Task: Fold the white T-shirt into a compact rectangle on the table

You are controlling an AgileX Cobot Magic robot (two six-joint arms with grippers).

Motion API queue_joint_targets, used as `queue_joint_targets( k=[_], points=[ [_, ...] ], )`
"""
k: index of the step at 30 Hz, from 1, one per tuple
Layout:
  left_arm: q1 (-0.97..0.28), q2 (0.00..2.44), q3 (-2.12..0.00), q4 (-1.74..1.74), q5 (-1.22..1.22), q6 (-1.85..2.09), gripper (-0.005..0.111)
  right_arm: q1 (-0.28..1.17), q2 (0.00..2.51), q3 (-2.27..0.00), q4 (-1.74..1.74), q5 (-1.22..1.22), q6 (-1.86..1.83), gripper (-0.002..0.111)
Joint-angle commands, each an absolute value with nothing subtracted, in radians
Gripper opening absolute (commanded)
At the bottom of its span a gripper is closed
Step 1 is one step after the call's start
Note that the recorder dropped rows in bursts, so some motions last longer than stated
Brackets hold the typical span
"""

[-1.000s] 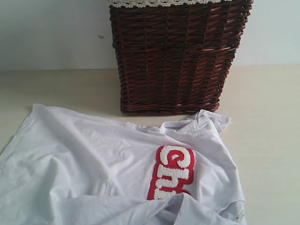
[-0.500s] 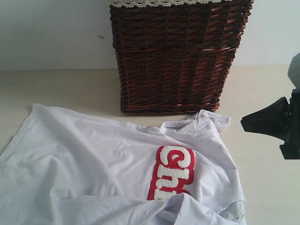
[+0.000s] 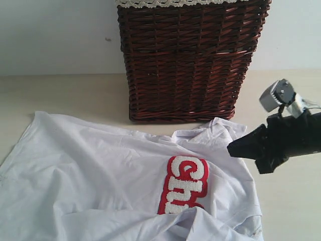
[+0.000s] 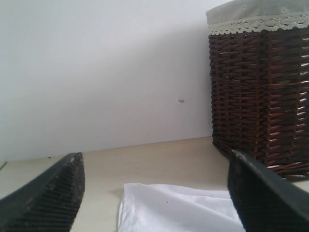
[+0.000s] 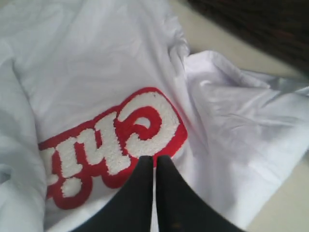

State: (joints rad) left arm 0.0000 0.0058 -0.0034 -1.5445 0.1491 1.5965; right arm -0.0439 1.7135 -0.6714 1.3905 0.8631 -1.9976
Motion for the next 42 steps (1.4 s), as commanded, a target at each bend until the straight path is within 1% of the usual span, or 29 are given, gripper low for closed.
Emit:
queue_joint_targets(
  k=[1, 11, 14, 19, 21, 28, 32, 34, 35, 37, 40, 42],
  points=[
    [0.001, 0.0, 0.0, -1.549, 0.151, 1.596, 0.078, 0.007, 1.819, -0.715, 1.4, 0.726, -2.013, 0.005],
    [0.001, 0.0, 0.0, -1.549, 0.151, 1.596, 0.078, 0.017, 1.951, -0.728, 1.367, 0.57, -2.019, 0.005],
    [0.001, 0.0, 0.0, -1.549, 0.151, 1.596, 0.078, 0.017, 1.968, -0.728, 1.379, 0.446, -2.02, 0.005],
    [0.001, 0.0, 0.0, -1.549, 0.151, 1.596, 0.078, 0.017, 1.98, -0.728, 1.389, 0.139, -2.01, 0.005],
    [0.001, 0.0, 0.0, -1.549, 0.151, 1.596, 0.078, 0.017, 1.98, -0.735, 1.389, 0.063, -2.012, 0.005],
    [0.001, 0.0, 0.0, -1.549, 0.151, 1.596, 0.078, 0.015, 1.978, -0.766, 1.385, 0.022, -2.012, 0.005],
    [0.001, 0.0, 0.0, -1.549, 0.151, 1.596, 0.078, 0.015, 1.928, -0.764, 1.385, 0.07, -2.012, 0.006],
    [0.001, 0.0, 0.0, -1.549, 0.151, 1.596, 0.078, 0.015, 1.877, -0.764, 1.385, 0.14, -2.012, 0.009],
    [0.001, 0.0, 0.0, -1.549, 0.151, 1.596, 0.078, 0.015, 1.847, -0.764, 1.385, 0.179, -2.012, 0.014],
    [0.001, 0.0, 0.0, -1.549, 0.151, 1.596, 0.078, 0.015, 1.793, -0.762, 1.385, 0.25, -2.012, 0.025],
    [0.001, 0.0, 0.0, -1.549, 0.151, 1.596, 0.078, 0.015, 1.744, -0.751, 1.377, 0.314, -1.988, 0.047],
    [0.001, 0.0, 0.0, -1.549, 0.151, 1.596, 0.078, 0.015, 1.714, -0.743, 1.377, 0.317, -1.933, 0.056]
  ],
)
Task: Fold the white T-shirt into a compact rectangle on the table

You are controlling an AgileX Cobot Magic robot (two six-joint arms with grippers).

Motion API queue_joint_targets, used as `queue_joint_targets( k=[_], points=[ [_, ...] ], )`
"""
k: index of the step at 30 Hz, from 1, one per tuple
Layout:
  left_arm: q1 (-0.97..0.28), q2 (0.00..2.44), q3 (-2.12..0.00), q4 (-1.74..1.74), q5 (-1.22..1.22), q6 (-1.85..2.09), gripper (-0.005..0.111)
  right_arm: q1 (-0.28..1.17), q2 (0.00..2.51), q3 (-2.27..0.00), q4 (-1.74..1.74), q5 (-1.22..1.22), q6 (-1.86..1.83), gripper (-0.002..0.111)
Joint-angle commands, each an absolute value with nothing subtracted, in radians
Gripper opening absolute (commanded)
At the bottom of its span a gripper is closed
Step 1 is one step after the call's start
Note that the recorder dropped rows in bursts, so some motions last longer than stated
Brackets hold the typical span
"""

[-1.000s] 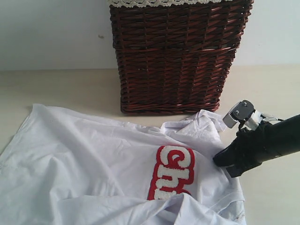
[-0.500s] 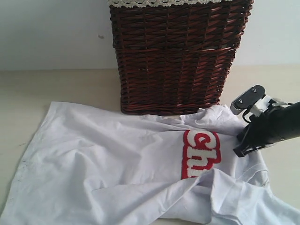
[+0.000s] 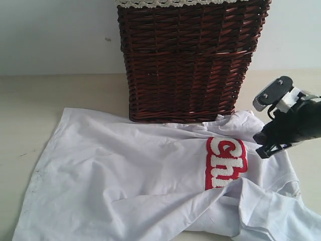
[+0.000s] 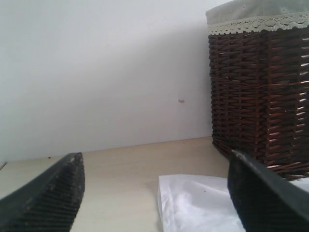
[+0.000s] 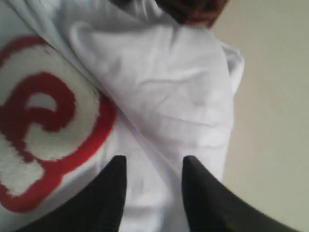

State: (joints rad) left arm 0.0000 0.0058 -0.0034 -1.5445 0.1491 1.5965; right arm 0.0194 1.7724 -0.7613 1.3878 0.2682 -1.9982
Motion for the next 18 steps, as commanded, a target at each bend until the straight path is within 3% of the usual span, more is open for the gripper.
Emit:
queue_joint_targets(
  k=[1, 5, 10, 12, 18],
  points=[
    [0.001, 0.0, 0.0, -1.549, 0.151, 1.596, 0.078, 0.015, 1.696, -0.737, 1.377, 0.319, -1.908, 0.057],
    [0.001, 0.0, 0.0, -1.549, 0.151, 1.596, 0.078, 0.015, 1.526, -0.712, 1.345, 0.489, -1.867, 0.058],
    [0.001, 0.0, 0.0, -1.549, 0.151, 1.596, 0.078, 0.043, 1.41, -0.704, 0.843, 1.053, -1.618, 0.058],
    [0.001, 0.0, 0.0, -1.549, 0.151, 1.596, 0.078, 0.064, 1.412, -0.68, 0.675, 1.152, -1.61, 0.058],
    [0.001, 0.0, 0.0, -1.549, 0.151, 1.596, 0.078, 0.07, 1.412, -0.567, 0.576, 0.897, -1.639, 0.058]
  ],
)
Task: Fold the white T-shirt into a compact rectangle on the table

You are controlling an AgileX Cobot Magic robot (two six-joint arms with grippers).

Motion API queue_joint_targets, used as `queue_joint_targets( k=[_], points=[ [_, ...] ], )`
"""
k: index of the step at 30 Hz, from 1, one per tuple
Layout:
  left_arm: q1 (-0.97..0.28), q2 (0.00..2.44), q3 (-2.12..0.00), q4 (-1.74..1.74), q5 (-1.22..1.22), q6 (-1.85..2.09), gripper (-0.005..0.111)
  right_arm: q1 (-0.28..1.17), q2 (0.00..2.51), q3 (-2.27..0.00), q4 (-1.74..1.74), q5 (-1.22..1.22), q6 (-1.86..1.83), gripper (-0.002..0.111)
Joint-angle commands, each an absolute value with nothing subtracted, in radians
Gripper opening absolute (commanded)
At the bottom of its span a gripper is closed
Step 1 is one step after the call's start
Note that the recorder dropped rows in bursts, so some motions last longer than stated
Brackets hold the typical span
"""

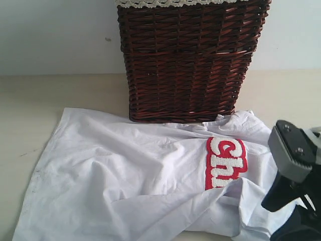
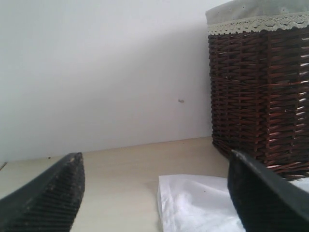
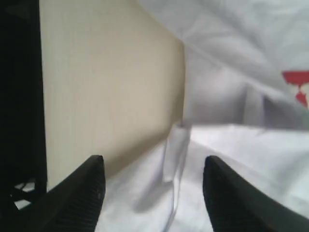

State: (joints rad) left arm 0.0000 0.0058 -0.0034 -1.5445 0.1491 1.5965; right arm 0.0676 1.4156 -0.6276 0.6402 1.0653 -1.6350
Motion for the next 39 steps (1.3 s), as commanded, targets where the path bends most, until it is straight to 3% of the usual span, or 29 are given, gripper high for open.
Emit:
queue_joint_targets(
  k=[1, 8, 21, 24, 30, 35, 39],
  points=[
    [0.001, 0.0, 0.0, -1.549, 0.151, 1.596, 0.078, 0.07, 1.412, -0.551, 0.572, 0.854, -1.658, 0.058],
    [0.001, 0.0, 0.0, -1.549, 0.151, 1.594, 0.078, 0.07, 1.415, -0.515, 0.605, 0.724, -1.682, 0.058],
    [0.001, 0.0, 0.0, -1.549, 0.151, 1.594, 0.078, 0.07, 1.54, -0.515, 0.69, 0.707, -1.684, 0.056],
    [0.001, 0.0, 0.0, -1.549, 0.151, 1.594, 0.078, 0.07, 1.555, -0.515, 0.69, 0.707, -1.709, 0.044],
    [0.001, 0.0, 0.0, -1.549, 0.151, 1.594, 0.078, 0.07, 1.555, -0.516, 0.693, 0.707, -1.718, 0.0],
    [0.001, 0.0, 0.0, -1.549, 0.151, 1.594, 0.078, 0.07, 1.505, -0.516, 0.693, 0.757, -1.731, 0.0],
    [0.001, 0.0, 0.0, -1.549, 0.151, 1.594, 0.078, 0.07, 1.412, -0.516, 0.698, 0.961, -1.818, 0.0]
  ],
)
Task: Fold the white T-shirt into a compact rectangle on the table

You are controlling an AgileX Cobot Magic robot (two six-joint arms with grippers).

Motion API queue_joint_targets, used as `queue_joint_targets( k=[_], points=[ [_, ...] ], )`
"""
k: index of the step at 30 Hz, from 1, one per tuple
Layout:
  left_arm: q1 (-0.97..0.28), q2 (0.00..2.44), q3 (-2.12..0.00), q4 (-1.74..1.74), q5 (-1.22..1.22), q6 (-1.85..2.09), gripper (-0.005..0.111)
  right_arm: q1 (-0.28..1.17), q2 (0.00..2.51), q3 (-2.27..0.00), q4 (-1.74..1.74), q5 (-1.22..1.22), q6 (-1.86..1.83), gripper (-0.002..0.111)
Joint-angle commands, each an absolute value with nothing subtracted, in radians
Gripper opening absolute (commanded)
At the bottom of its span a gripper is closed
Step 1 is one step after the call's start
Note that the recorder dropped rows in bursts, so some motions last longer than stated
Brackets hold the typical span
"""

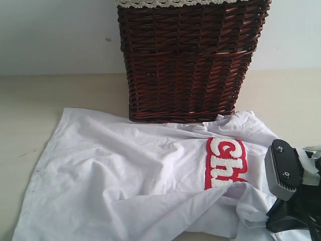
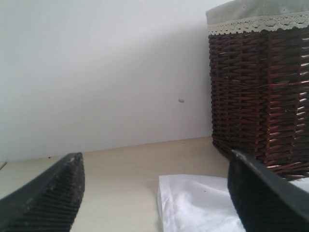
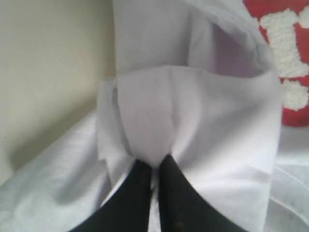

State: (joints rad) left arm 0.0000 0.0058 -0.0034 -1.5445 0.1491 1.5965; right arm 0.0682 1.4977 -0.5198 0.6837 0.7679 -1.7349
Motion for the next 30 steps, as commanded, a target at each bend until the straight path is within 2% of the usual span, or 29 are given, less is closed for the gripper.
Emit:
queue_joint_targets(
  k=[1, 4, 10, 20, 30],
  points=[
    [0.001, 0.0, 0.0, -1.549, 0.151, 1.594, 0.078, 0.07, 1.384, -0.516, 0.703, 1.032, -1.848, 0.0],
    [0.001, 0.0, 0.0, -1.549, 0.151, 1.594, 0.078, 0.07, 1.309, -0.516, 0.729, 1.22, -1.906, 0.0],
    [0.001, 0.0, 0.0, -1.549, 0.151, 1.593, 0.078, 0.07, 1.237, -0.516, 0.806, 1.221, -1.888, 0.0],
    [0.001, 0.0, 0.0, -1.549, 0.151, 1.593, 0.078, 0.07, 1.235, -0.516, 0.812, 1.221, -1.713, 0.0],
    [0.001, 0.0, 0.0, -1.549, 0.151, 1.593, 0.078, 0.07, 1.233, -0.46, 0.814, 1.221, -1.698, 0.0]
  ],
)
